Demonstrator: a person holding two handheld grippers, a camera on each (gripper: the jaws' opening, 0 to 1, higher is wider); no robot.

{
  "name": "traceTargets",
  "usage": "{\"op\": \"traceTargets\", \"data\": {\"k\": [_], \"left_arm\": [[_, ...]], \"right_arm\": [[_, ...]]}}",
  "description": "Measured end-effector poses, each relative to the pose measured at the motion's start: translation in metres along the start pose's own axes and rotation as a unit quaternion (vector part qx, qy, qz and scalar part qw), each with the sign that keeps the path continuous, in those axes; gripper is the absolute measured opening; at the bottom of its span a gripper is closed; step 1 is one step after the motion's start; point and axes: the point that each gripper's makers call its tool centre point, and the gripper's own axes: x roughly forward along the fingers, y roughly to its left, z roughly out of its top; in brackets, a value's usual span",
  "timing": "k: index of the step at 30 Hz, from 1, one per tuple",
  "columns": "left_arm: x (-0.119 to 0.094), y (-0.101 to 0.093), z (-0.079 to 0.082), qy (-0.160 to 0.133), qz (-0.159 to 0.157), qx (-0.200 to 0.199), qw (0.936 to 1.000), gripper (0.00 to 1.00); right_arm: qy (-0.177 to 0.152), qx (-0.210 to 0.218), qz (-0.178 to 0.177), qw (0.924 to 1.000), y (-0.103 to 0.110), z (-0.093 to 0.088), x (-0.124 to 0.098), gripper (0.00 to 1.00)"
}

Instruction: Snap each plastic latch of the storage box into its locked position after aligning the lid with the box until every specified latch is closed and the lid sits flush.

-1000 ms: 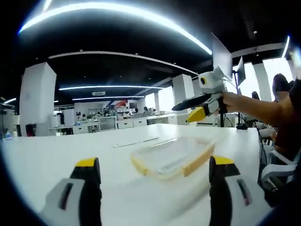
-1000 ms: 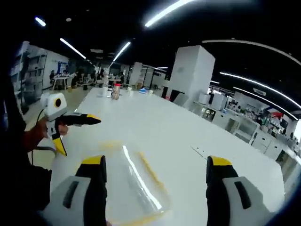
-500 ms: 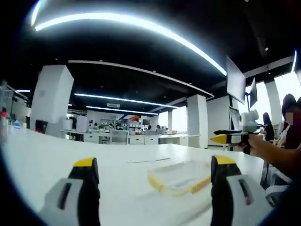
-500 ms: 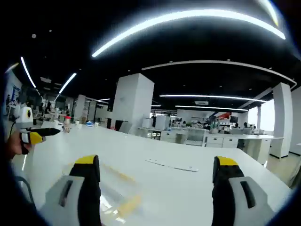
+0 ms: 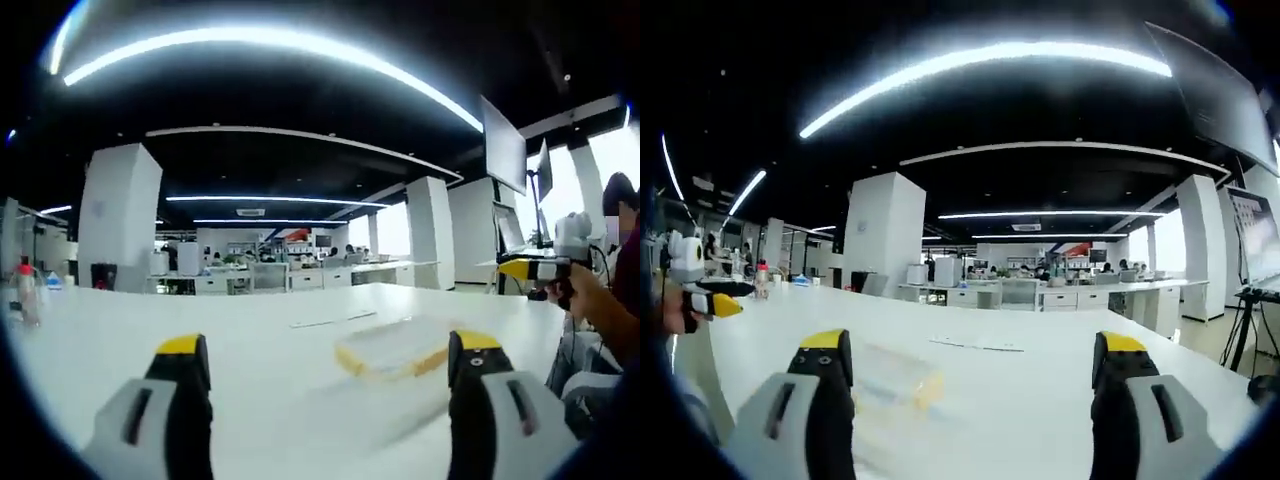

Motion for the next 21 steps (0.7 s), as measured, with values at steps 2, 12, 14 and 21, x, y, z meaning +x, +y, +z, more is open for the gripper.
{"op": "traceTargets", "data": {"k": [2, 12, 14, 21], "left_arm": [[-0.007, 0.000, 0.007, -0.005, 0.007, 0.002, 1.0000, 0.99], [-0.028, 0.001, 0.019, 0.006, 0.050, 0.016, 0.9986, 0.99], [-0.031, -0.002, 0.022, -0.004, 0.053, 0.004, 0.9986, 0.99], [-0.038, -0.009, 0.006, 0.020, 0.046, -0.018, 0.9986, 0.99]], "right_arm": [[0.007, 0.001, -0.004, 1.0000, 0.002, 0.000, -0.007, 1.00], [-0.013, 0.024, -0.057, 0.9980, 0.004, 0.017, -0.033, 1.00], [-0.004, 0.030, -0.063, 0.9976, 0.006, 0.016, -0.036, 1.00], [0.019, 0.071, -0.054, 0.9958, 0.012, 0.007, -0.041, 1.00]]}}
